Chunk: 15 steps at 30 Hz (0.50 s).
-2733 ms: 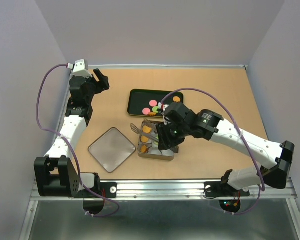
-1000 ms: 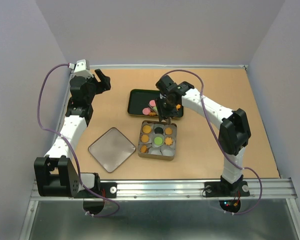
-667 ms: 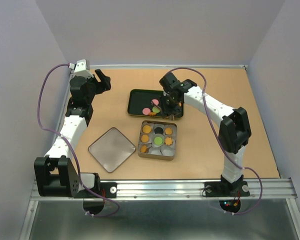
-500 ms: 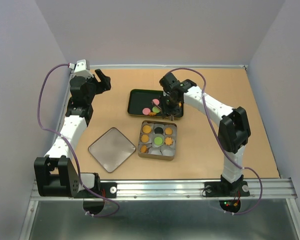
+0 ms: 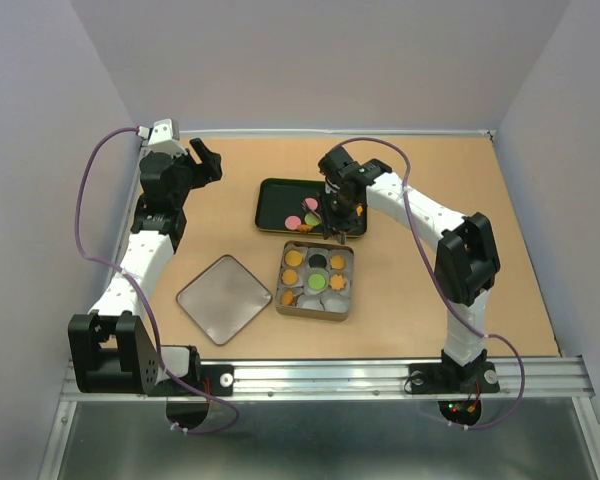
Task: Pack the cookies
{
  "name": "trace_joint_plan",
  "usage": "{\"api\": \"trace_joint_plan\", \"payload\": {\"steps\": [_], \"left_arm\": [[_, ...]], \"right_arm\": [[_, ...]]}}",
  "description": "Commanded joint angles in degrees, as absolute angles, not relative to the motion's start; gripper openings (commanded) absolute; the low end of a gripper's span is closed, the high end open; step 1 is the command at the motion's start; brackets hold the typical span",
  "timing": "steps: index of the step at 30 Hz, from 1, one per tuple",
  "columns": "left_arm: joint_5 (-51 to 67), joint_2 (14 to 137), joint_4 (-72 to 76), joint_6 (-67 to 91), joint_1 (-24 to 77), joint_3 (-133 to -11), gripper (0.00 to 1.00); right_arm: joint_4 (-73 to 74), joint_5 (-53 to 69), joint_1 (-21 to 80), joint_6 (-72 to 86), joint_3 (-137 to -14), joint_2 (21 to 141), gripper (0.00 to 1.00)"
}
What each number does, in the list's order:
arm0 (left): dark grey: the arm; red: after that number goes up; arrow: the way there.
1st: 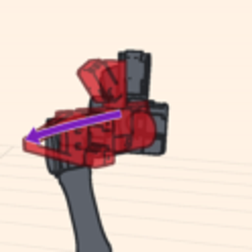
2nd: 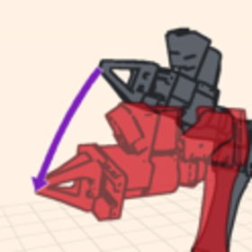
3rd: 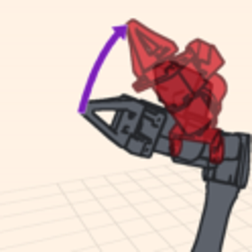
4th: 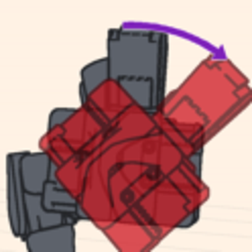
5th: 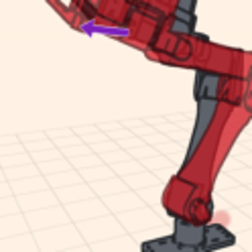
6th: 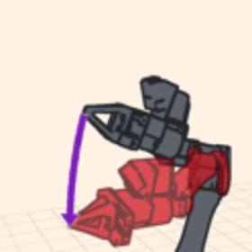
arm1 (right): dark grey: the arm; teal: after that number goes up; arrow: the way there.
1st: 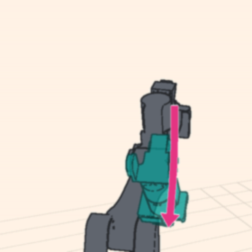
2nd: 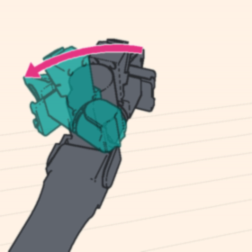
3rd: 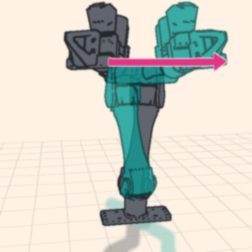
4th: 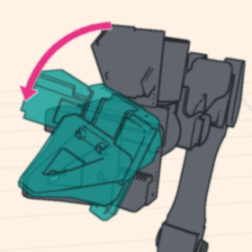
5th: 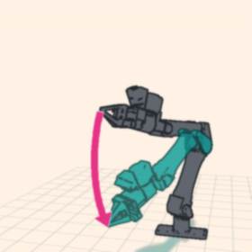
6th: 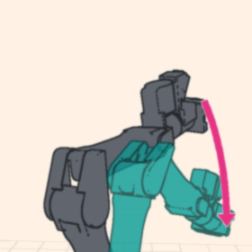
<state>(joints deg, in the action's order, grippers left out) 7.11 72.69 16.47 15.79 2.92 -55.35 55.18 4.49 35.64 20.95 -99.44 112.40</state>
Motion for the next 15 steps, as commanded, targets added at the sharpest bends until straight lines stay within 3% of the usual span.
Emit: {"api": "trace_joint_plan", "payload": {"steps": [1,15], "left_arm": [[7.91,72.33,18.19,15.91,3.16,-56.78,0.8],[7.56,72.51,18.11,15.73,3.25,-56.6,0.8]], "right_arm": [[53.61,4.22,35.6,20.83,-102.39,111.89,0.41],[54.32,8.6,35.68,21.97,-101.62,99.77,0.4]]}}
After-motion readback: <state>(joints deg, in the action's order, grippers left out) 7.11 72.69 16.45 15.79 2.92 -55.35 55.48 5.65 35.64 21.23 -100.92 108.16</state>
